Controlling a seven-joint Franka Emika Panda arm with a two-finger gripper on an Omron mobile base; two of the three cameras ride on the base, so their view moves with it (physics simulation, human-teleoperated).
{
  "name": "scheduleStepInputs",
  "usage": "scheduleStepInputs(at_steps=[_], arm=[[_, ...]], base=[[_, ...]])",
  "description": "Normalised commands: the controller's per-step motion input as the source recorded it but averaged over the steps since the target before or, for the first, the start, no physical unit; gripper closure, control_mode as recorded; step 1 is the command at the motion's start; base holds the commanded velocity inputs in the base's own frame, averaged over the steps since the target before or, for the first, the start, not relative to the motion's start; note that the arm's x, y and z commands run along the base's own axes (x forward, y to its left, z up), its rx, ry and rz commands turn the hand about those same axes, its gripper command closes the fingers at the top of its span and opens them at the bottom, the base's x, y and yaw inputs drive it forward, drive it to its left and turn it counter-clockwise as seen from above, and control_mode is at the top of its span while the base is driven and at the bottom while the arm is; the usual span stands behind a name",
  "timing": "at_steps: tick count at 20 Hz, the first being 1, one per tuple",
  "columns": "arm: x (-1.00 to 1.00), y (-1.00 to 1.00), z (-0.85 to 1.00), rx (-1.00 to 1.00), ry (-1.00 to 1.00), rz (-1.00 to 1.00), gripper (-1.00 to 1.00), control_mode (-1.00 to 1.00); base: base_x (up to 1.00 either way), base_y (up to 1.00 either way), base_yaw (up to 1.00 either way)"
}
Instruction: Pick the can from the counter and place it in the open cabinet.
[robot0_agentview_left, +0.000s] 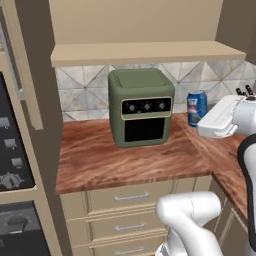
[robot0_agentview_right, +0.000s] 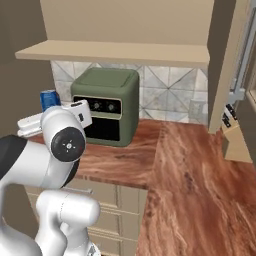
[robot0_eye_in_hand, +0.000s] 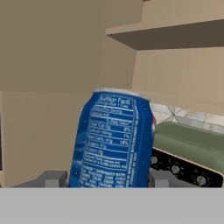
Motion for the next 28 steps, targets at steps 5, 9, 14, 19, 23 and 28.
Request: scheduleStepInputs(at_steps=[5,9,14,19,23,28], arm=[[0.0,0.0,0.0,0.0,0.0,0.0,1.0,1.0],[0.0,0.0,0.0,0.0,0.0,0.0,1.0,1.0],[0.0,-0.02,0.0,0.0,0.0,-0.01,1.0,-1.0],[0.0,0.01,0.0,0.0,0.0,-0.01,1.0,-1.0],[0.1,-0.05,0.13,-0.01,0.02,-0.19,1.0,-1.0],[0.14,-0.23,0.47,0.04,0.03,-0.25,1.0,-1.0]], base=[[0.03,-0.39,0.0],[0.29,-0.22,0.0],[0.02,-0.09,0.0],[0.0,0.0,0.0],[0.0,0.0,0.0],[0.0,0.0,0.0]])
